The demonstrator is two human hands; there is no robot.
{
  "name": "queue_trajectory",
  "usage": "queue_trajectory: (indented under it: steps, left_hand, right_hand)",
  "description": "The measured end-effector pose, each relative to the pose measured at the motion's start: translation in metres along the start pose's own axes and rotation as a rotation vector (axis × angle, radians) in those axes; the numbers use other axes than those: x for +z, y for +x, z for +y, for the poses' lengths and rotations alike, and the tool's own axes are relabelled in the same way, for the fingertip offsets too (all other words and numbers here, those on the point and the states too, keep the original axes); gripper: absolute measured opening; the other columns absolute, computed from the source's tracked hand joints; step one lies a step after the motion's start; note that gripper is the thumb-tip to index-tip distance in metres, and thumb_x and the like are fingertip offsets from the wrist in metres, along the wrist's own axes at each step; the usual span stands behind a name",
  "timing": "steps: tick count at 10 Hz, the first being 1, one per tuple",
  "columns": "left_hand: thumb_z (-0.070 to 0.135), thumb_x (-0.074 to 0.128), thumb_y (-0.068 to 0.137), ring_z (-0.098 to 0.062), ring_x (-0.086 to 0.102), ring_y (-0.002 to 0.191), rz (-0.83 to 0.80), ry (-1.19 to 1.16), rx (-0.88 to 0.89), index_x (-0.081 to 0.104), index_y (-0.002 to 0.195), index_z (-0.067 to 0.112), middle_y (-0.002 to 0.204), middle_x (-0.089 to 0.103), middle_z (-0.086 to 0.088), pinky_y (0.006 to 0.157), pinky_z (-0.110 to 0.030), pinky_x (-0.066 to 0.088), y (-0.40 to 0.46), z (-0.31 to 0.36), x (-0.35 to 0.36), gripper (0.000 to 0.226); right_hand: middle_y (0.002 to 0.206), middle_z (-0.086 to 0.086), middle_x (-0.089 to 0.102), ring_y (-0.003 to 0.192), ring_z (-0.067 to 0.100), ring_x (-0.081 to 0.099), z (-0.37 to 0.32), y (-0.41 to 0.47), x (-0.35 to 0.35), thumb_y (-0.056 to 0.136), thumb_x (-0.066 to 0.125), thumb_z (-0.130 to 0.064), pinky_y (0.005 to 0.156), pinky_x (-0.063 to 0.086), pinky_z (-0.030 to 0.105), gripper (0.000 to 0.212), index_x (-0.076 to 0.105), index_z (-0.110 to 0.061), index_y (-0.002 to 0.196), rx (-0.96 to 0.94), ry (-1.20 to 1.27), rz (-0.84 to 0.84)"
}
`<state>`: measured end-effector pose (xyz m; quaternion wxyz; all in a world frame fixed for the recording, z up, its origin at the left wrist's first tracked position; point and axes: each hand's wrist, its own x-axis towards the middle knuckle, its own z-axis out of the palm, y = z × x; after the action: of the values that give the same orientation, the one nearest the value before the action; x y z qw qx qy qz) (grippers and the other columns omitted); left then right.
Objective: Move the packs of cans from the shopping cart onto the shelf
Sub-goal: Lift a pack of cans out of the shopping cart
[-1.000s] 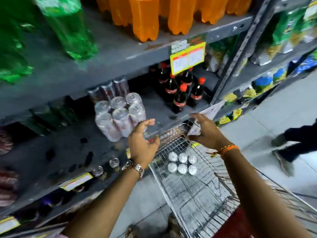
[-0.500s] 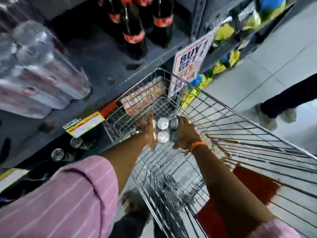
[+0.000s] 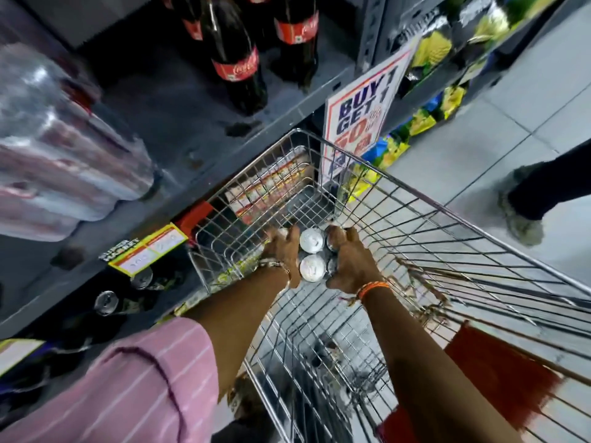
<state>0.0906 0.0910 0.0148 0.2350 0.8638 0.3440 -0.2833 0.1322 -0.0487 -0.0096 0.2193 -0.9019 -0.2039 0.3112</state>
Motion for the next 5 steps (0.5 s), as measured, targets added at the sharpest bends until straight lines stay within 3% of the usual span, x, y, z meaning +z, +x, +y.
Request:
queue_trajectory:
  steps: [1, 2, 3, 5]
  left_hand:
    - [0.035, 0.064, 0.088, -0.035, 0.056, 0.114, -0.003, 0.046, 0.044, 0.020, 0.149, 0.010, 0.120, 0.056, -0.018, 0.100, -0.038, 0.045, -0.022, -0.003, -0.020, 0.079]
    - [0.042, 0.074, 0.078, -0.030, 0.055, 0.098, 0.037, 0.190, 0.121, 0.022, 0.146, 0.020, 0.114, 0.047, -0.012, 0.092, -0.044, 0.052, -0.057, 0.000, -0.047, 0.088]
    - [0.030, 0.098, 0.041, -0.030, 0.054, 0.104, 0.070, 0.124, 0.163, 0.029, 0.136, 0.032, 0.150, 0.018, -0.012, 0.073, -0.031, 0.052, -0.110, 0.003, -0.081, 0.118]
    - [0.034, 0.096, 0.036, -0.042, 0.055, 0.116, 0.216, 0.112, 0.198, 0.027, 0.139, 0.037, 0.140, 0.032, -0.016, 0.091, -0.047, 0.051, -0.206, -0.023, -0.158, 0.125]
  right_hand:
    - [0.128, 0.009, 0.040, 0.094, 0.043, 0.064, -0.017, -0.026, -0.030, 0.039, 0.090, -0.020, 0.075, 0.056, 0.043, 0.123, 0.024, -0.032, 0.142, 0.002, -0.058, -0.035]
    - [0.123, 0.007, 0.042, 0.090, 0.041, 0.063, -0.035, -0.061, -0.067, 0.038, 0.087, -0.021, 0.070, 0.057, 0.042, 0.118, 0.027, -0.032, 0.139, -0.030, -0.100, 0.012]
    - [0.120, 0.005, 0.045, 0.085, 0.039, 0.063, -0.063, -0.093, -0.104, 0.038, 0.082, -0.020, 0.061, 0.054, 0.037, 0.111, 0.032, -0.033, 0.137, -0.088, -0.131, 0.080]
    - [0.124, 0.004, 0.049, 0.097, 0.037, 0.064, -0.139, -0.148, -0.158, 0.034, 0.080, -0.022, 0.072, 0.057, 0.038, 0.113, 0.032, -0.038, 0.136, -0.217, -0.230, 0.193]
